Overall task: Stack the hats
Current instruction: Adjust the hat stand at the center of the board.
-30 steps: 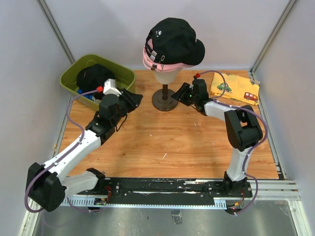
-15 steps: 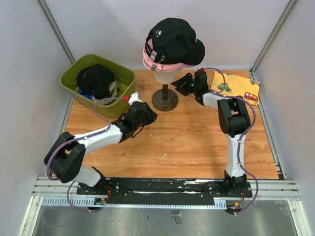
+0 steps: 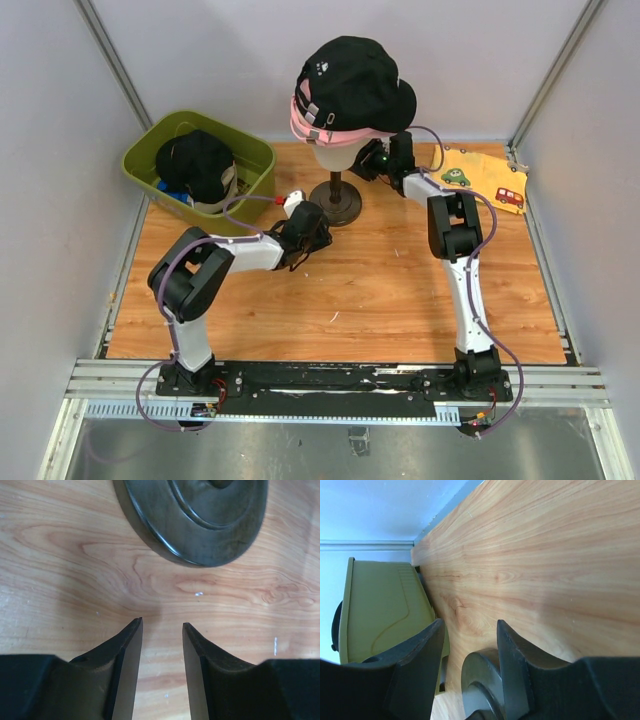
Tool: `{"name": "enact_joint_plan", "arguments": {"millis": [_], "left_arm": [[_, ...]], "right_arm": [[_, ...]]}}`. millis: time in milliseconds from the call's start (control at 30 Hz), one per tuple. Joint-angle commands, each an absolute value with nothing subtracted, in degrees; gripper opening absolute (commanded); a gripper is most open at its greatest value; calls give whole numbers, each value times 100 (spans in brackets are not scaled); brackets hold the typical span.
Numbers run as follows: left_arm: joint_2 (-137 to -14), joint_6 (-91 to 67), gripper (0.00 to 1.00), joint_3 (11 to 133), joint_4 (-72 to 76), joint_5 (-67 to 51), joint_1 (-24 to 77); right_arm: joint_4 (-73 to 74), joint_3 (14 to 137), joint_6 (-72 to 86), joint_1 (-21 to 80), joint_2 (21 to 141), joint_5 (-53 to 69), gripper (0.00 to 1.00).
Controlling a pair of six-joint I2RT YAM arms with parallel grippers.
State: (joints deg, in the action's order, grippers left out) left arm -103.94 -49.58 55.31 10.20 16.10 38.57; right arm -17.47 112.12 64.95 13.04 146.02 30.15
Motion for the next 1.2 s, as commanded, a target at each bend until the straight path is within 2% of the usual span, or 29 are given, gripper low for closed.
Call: {"name": "enact_joint_plan", "arguments": {"millis": [0, 167, 533, 1167], "left_arm": [[-10795, -5187, 43, 5804, 1055, 1736, 3712], [-11087, -5421, 45, 5897, 1104, 1586, 3511], [-11527, -5598, 49, 6477, 297, 1353, 3107], [-12009, -4510, 51, 7012, -29, 524, 2791]], "right_arm": [[-1356, 11976, 6568, 1372, 15029, 3456, 47], [-877, 12533, 6456, 1454, 15415, 3616, 47], [-574, 12256, 6332, 1640, 15416, 4017, 45], [-1577, 9627, 6242, 1763, 14282, 4196, 42]]}}
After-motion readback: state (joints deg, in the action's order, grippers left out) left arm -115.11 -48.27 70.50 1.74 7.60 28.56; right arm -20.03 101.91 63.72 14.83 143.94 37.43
